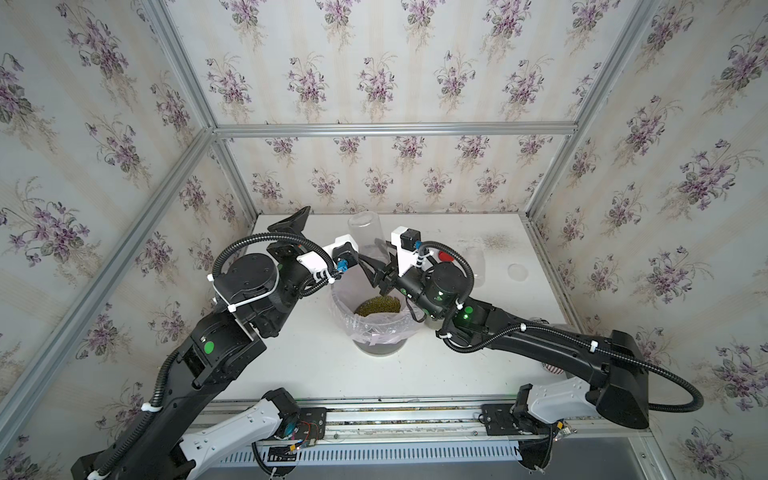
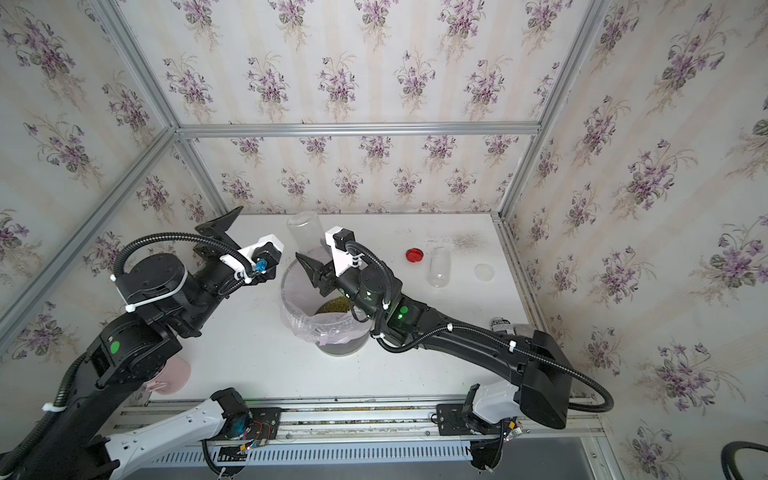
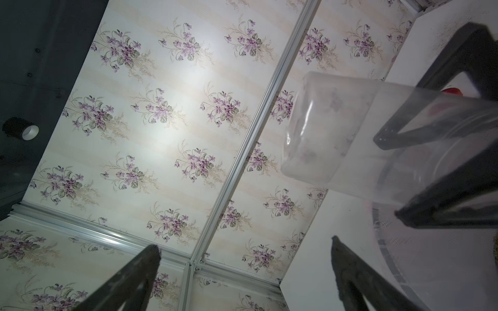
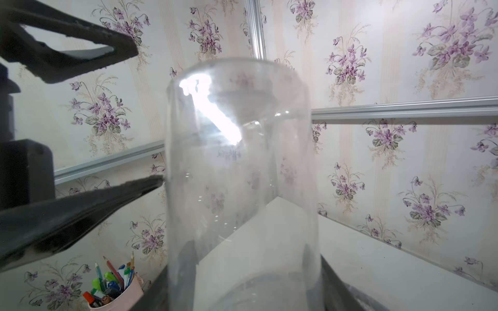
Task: Empty moldy mung beans from jars
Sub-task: Pour the moldy mung beans from the jar into the trash bin.
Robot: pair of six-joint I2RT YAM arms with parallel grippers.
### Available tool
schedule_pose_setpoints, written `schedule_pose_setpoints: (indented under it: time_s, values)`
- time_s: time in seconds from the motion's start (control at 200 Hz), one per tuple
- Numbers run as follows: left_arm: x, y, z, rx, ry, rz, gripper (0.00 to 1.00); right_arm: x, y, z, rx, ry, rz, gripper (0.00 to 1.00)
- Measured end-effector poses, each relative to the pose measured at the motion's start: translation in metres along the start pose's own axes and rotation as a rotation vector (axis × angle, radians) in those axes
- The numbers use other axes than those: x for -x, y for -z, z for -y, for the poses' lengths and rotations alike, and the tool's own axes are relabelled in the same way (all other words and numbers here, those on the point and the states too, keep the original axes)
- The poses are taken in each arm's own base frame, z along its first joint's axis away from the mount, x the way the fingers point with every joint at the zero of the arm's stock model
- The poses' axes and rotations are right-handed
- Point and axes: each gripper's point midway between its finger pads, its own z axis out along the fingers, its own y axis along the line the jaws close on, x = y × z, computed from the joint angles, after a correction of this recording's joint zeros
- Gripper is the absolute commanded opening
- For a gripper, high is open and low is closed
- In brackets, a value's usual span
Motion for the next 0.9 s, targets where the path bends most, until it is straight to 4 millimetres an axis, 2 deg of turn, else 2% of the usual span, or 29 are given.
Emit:
schedule_pose_setpoints:
  time_s: [0.1, 0.205, 0.305, 0.415, 0.495, 0.57, 0.674, 0.734, 0.804, 0.899]
  values:
    - [0.000, 0.001, -0.005, 0.014, 0.005, -0.005, 1.00, -0.006, 0.015, 0.008, -0.011, -0.004, -0.015, 0.35]
    - [-0.001, 0.001, -0.007, 0.020, 0.004, -0.015, 1.00, -0.008, 0.005, 0.010, -0.024, -0.011, -0.051, 0.34]
    - [-0.002, -0.001, -0.008, 0.025, 0.002, -0.023, 1.00, -0.016, 0.021, 0.008, -0.020, -0.016, -0.065, 0.34]
    - [-0.003, -0.001, -0.007, 0.024, 0.001, -0.029, 1.00, -0.014, 0.005, 0.007, -0.041, -0.013, -0.096, 0.34]
    - [-0.003, -0.002, -0.007, 0.024, 0.006, -0.029, 1.00, -0.017, 0.019, 0.008, -0.044, -0.025, -0.123, 0.36]
    - [-0.004, -0.003, -0.005, 0.021, 0.014, -0.033, 1.00, 0.003, 0.020, -0.001, -0.008, -0.043, -0.126, 0.36]
    - [-0.005, -0.003, -0.005, 0.025, 0.037, -0.043, 1.00, 0.056, -0.002, -0.002, 0.007, -0.097, -0.136, 0.37]
    - [-0.007, -0.003, -0.007, 0.033, 0.064, -0.054, 1.00, 0.075, -0.009, 0.001, 0.025, -0.129, -0.167, 0.38]
    - [-0.007, -0.003, -0.014, 0.051, 0.108, -0.065, 1.00, 0.083, -0.017, 0.000, 0.070, -0.170, -0.235, 0.38]
    - [-0.008, -0.001, -0.021, 0.076, 0.169, -0.076, 1.00, 0.067, -0.022, -0.003, 0.162, -0.263, -0.395, 0.37]
